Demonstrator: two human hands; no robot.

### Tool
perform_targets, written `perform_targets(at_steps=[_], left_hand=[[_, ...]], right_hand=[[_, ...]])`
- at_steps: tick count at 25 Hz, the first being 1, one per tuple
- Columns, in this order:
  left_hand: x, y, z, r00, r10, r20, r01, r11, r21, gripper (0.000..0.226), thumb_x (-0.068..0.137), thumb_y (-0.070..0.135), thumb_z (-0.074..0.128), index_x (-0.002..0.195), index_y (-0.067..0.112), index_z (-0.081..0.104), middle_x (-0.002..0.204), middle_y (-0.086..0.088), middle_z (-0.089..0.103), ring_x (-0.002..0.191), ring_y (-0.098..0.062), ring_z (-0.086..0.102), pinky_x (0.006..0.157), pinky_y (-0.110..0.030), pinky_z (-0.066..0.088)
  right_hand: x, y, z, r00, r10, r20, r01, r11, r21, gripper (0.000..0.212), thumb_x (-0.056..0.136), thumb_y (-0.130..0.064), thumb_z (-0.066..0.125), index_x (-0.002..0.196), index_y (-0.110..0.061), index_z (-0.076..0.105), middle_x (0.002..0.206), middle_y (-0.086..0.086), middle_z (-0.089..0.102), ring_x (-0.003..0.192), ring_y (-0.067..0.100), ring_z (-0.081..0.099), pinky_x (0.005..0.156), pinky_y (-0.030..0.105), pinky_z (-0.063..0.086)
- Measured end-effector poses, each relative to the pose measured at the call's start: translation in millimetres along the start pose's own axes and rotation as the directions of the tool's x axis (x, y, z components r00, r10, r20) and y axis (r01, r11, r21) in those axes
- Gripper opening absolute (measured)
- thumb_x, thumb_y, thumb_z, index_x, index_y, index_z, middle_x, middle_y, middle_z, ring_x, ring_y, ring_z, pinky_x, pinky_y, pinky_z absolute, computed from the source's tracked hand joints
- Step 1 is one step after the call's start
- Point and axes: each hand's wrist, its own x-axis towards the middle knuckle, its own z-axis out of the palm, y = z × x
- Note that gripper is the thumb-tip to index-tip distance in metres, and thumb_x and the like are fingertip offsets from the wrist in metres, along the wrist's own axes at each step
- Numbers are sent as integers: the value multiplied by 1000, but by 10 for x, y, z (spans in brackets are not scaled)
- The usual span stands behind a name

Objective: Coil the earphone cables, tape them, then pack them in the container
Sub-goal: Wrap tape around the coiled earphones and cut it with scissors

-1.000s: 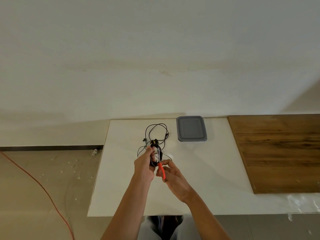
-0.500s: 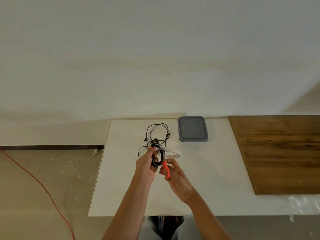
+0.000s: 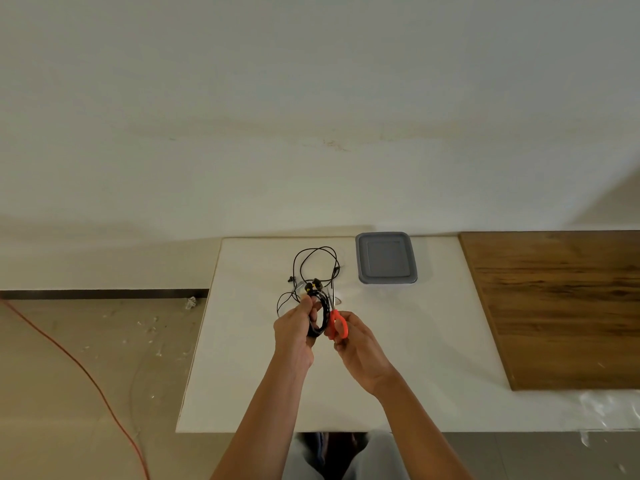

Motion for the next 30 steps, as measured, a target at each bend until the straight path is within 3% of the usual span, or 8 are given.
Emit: perform_targets(at_steps=[7, 9, 11, 16, 20, 23, 30], left_hand=[[-24, -2, 49, 1000, -13, 0, 13, 999, -48, 19, 89, 13, 66, 72, 6, 69, 64, -3, 62, 55, -9, 52, 61, -27, 47], [-24, 0, 55, 1000, 10, -10, -10, 1000, 12, 20, 88, 16, 67, 70, 9, 69, 62, -1, 62, 58, -10, 53, 65, -28, 47], [-21, 0, 53, 998, 62, -10, -61, 991, 121, 24, 88, 20, 67, 66, 12, 70, 64, -1, 61, 63, -14, 53, 69, -32, 46], [-26, 24, 48, 983, 182, 28, -182, 937, 300, 34, 87, 27, 66, 55, 16, 69, 58, 1, 60, 63, -17, 50, 68, -34, 43], [-17, 37, 55, 986, 167, 18, -165, 945, 283, 38, 87, 26, 67, 51, 18, 66, 61, -3, 60, 67, -19, 52, 68, -35, 42], [-3, 31, 56, 993, 118, -2, -115, 965, 235, 32, 88, 26, 67, 59, 14, 68, 63, -4, 55, 67, -18, 48, 64, -33, 40], [59, 33, 12, 998, 70, -2, -68, 982, 176, 23, 89, 24, 67, 71, 10, 71, 64, -2, 57, 58, -12, 45, 60, -27, 38]], right_hand=[[-9, -11, -62, 998, 56, 21, -58, 983, 172, 12, 96, -15, 51, 91, -11, 61, 79, 5, 53, 67, 9, 44, 61, 20, 39], [1, -19, -84, 996, 80, 31, -84, 980, 182, 8, 92, -17, 56, 92, -10, 59, 78, 7, 54, 64, 9, 44, 59, 19, 40], [28, -43, -106, 993, 108, 47, -115, 975, 191, 17, 86, -23, 62, 94, -9, 59, 77, 7, 56, 62, 9, 45, 57, 19, 41], [128, -103, -137, 985, 153, 76, -164, 971, 176, 28, 80, -32, 71, 97, -11, 64, 77, 7, 57, 63, 10, 45, 57, 19, 43], [162, -110, -143, 983, 158, 97, -177, 954, 243, 35, 72, -35, 79, 98, -13, 69, 76, 6, 57, 62, 10, 45, 56, 20, 43], [150, -93, -152, 982, 152, 109, -177, 946, 273, 35, 70, -33, 81, 95, -13, 68, 74, 5, 56, 57, 8, 43, 52, 19, 40], [111, -12, -258, 984, 158, 82, -175, 937, 303, 26, 85, -17, 64, 107, -2, 64, 72, 6, 55, 55, 7, 40, 51, 18, 40]])
